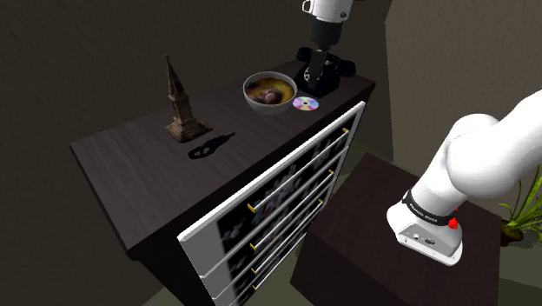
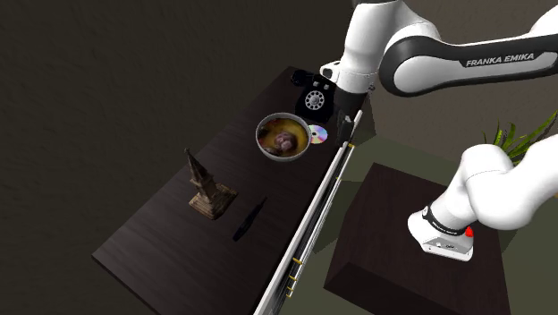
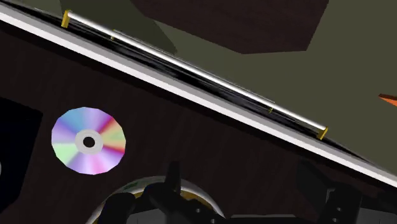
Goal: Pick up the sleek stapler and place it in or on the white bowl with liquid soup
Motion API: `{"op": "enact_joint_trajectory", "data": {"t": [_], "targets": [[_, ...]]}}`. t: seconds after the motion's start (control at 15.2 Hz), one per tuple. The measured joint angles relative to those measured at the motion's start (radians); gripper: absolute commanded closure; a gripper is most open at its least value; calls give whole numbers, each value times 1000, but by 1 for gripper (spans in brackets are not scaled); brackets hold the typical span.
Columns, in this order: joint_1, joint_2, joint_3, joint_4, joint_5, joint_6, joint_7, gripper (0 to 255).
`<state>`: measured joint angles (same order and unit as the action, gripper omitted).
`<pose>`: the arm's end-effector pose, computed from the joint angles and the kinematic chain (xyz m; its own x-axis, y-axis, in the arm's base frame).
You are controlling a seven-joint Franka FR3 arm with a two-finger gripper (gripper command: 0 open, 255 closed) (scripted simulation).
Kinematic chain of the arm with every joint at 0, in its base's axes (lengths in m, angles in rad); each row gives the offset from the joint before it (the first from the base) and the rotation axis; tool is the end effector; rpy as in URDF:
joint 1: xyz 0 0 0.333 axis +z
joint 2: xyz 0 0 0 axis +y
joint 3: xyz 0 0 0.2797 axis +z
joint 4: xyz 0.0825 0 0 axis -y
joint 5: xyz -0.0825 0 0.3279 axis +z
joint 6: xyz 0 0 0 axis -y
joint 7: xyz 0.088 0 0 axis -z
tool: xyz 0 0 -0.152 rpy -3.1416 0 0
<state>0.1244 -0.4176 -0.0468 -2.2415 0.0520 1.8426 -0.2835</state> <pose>0.3894 0.0357 0.4697 0.9386 0.3430 0.0363 0.3446 -0.9367 -0.0615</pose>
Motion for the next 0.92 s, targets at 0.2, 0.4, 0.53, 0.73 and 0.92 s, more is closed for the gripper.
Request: {"op": "enact_joint_trajectory", "data": {"t": [0.2,0.4,0.53,0.73,0.92], "targets": [[34,107,9,68,1,35,-80,0],[64,211,23,145,2,58,-158,0],[83,282,36,194,1,79,-207,0],[105,363,52,253,-5,97,-287,0],[136,460,82,342,-15,102,-342,0]]}}
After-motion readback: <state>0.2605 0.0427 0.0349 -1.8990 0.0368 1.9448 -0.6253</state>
